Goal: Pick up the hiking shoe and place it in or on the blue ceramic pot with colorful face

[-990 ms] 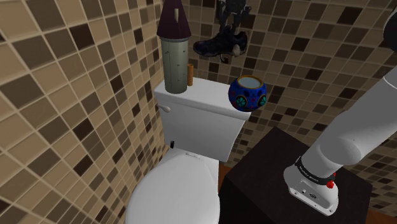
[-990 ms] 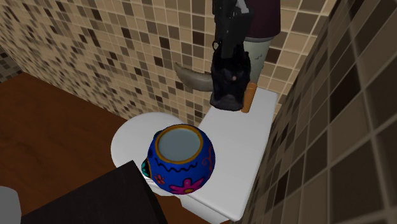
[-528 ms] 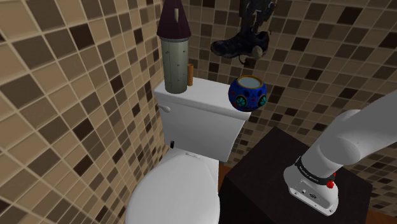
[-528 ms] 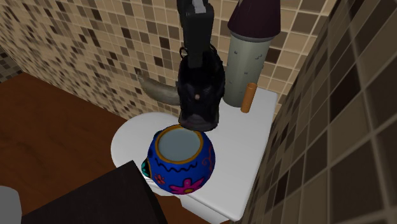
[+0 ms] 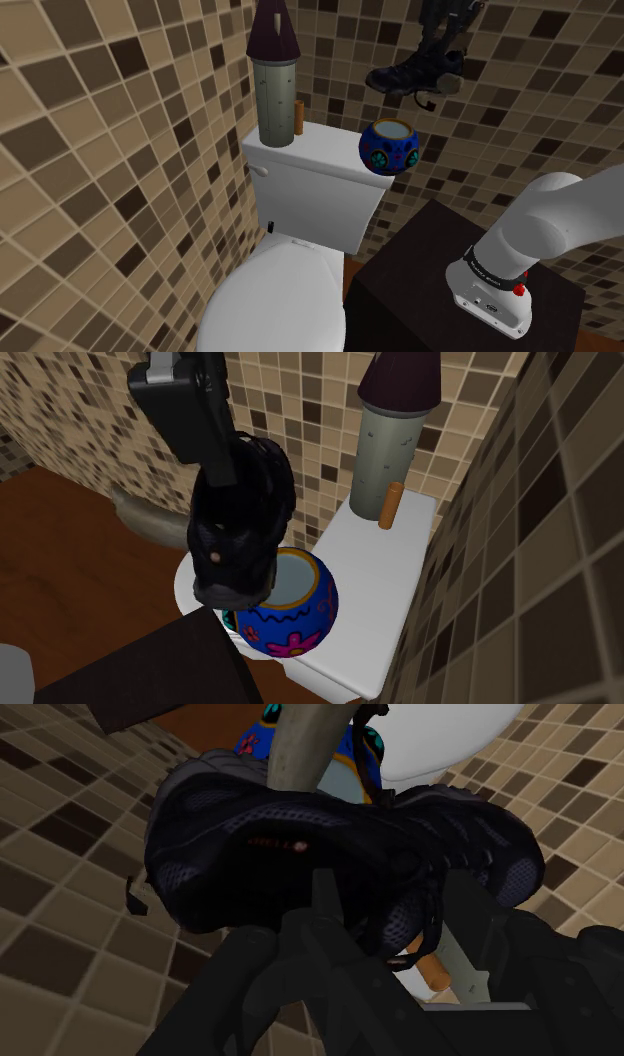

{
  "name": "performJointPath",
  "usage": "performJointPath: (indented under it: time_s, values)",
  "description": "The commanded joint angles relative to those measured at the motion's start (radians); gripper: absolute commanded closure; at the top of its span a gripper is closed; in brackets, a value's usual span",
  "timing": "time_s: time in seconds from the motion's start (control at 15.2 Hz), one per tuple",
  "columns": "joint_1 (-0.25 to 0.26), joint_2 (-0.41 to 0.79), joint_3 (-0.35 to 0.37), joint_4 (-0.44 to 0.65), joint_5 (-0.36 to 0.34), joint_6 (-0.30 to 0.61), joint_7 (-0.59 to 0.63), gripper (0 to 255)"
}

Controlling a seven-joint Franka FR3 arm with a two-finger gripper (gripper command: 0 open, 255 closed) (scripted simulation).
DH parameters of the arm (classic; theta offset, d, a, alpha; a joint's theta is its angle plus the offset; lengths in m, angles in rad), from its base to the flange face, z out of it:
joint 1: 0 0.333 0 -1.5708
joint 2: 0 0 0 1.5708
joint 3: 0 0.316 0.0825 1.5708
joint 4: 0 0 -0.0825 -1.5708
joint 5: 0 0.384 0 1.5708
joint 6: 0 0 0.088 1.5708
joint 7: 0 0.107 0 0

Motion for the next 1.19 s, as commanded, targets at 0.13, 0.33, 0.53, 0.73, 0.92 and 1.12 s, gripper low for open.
performJointPath:
  time_s: [0.13,0.33,0.53,0.73,0.92,1.12]
  values:
    - [-0.002,-0.041,-0.002,-0.09,-0.002,0.049,-0.01,255]
    - [-0.003,-0.062,-0.001,-0.149,-0.002,0.087,-0.014,255]
    - [-0.003,-0.08,0.0,-0.205,-0.002,0.124,-0.018,255]
    - [-0.004,-0.097,0.002,-0.259,-0.001,0.161,-0.022,255]
    - [-0.004,-0.113,0.003,-0.312,-0.001,0.198,-0.026,255]
    - [-0.005,-0.127,0.004,-0.362,0.0,0.235,-0.03,255]
